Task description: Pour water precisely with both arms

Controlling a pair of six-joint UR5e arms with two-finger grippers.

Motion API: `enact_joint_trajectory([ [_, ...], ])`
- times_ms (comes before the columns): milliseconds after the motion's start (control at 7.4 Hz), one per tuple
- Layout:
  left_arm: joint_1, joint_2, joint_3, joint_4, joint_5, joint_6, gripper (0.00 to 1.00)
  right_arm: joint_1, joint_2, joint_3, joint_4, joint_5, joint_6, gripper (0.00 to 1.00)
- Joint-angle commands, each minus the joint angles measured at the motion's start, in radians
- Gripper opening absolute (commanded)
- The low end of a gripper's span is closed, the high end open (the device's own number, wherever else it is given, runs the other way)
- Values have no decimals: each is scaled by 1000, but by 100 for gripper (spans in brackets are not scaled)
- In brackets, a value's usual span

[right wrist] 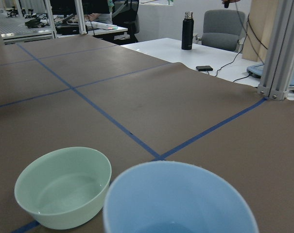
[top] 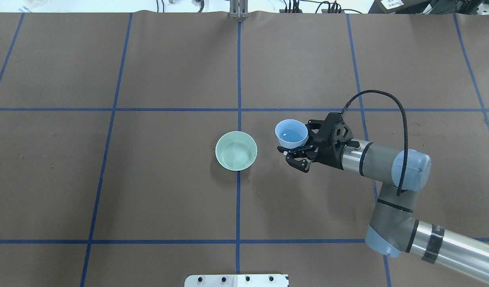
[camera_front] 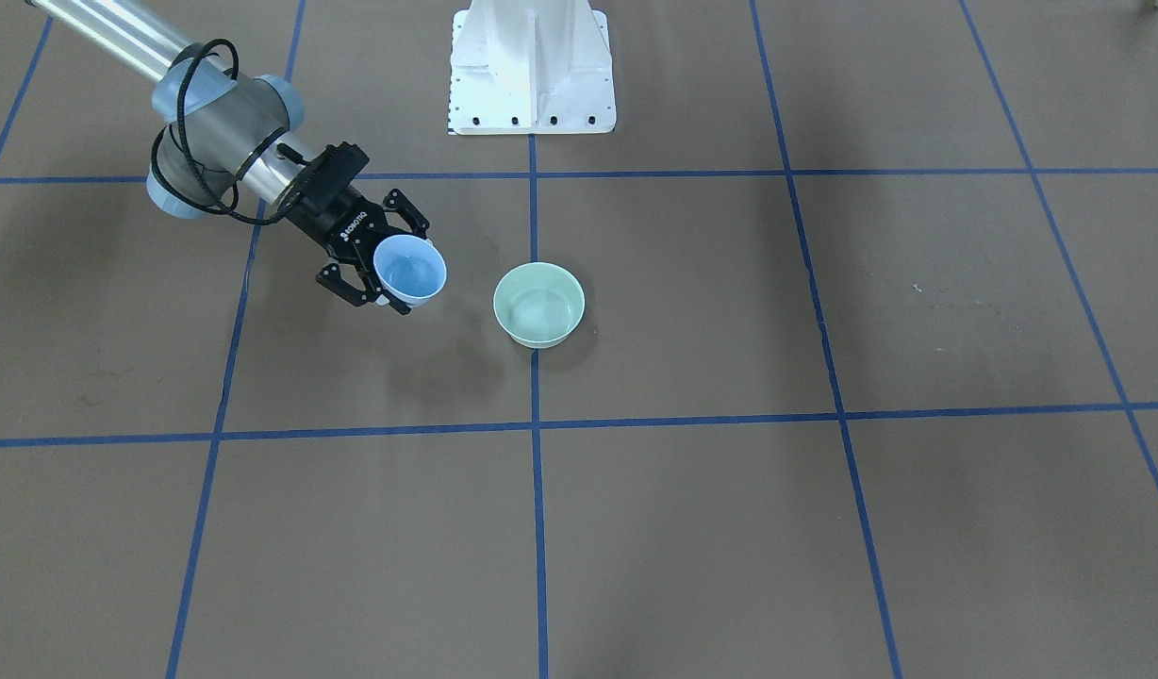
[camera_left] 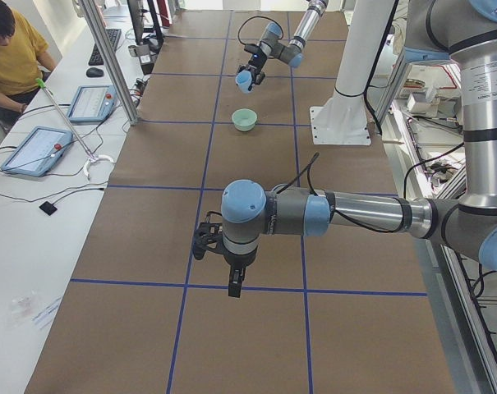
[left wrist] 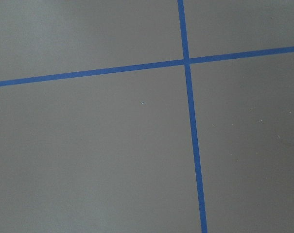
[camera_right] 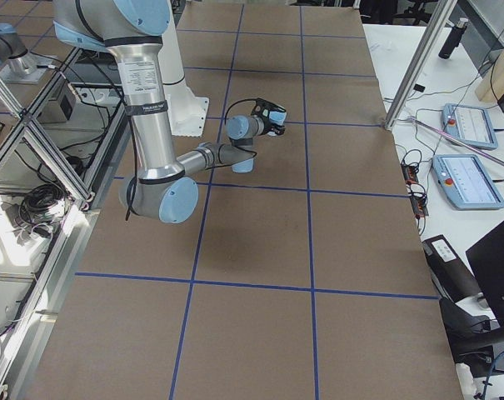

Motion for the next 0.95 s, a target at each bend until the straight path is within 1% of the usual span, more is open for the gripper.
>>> enact_joint_trajectory([
  [0, -3, 11, 3, 1, 0, 0, 100, 1, 77, 52, -219, 43, -97, 0],
  [135, -3, 14, 1, 0, 0, 0, 100, -14, 87, 89, -309, 45, -99, 0],
  [270, -5, 25, 0, 0, 0, 2, 100, -28, 101, 108, -382, 45, -100, 0],
  [405, -15, 31, -2, 0, 0, 3, 100, -37, 116, 128, -483, 45, -100, 0],
  [811, -38, 40, 4, 0, 0, 3, 100, -48, 128, 266, -809, 45, -102, 0],
])
